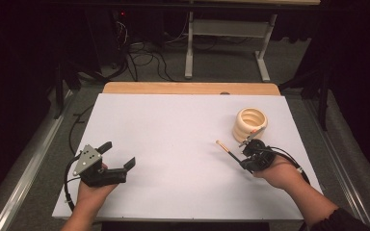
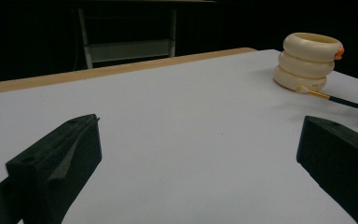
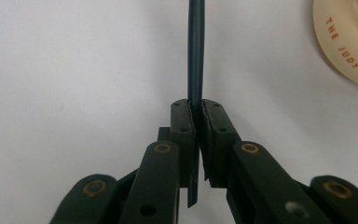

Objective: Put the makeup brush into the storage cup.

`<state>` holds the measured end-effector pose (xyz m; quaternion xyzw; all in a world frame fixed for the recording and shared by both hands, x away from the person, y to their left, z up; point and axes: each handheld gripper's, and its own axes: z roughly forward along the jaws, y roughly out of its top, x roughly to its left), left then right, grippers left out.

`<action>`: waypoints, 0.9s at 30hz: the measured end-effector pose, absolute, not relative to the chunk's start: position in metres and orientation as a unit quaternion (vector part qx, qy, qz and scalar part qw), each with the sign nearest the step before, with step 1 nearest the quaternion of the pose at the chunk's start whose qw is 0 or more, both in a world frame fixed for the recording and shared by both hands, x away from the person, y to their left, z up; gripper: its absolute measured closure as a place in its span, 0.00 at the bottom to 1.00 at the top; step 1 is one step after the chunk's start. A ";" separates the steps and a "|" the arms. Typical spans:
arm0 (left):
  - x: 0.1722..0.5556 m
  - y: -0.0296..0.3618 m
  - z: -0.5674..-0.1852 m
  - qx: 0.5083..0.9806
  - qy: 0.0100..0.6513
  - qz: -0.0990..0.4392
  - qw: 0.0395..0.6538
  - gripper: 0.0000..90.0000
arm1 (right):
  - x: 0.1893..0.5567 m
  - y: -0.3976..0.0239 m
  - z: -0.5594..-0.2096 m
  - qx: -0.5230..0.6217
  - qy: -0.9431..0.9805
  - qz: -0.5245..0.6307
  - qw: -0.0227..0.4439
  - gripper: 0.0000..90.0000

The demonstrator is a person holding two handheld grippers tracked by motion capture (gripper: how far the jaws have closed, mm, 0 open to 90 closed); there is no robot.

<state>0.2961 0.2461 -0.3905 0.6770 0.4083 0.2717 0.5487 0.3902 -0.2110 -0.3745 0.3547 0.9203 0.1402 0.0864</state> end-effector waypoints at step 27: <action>0.297 0.243 -0.393 0.682 0.409 0.269 0.543 0.01 | 0.368 -0.236 -0.399 0.396 0.838 0.352 0.133 0.96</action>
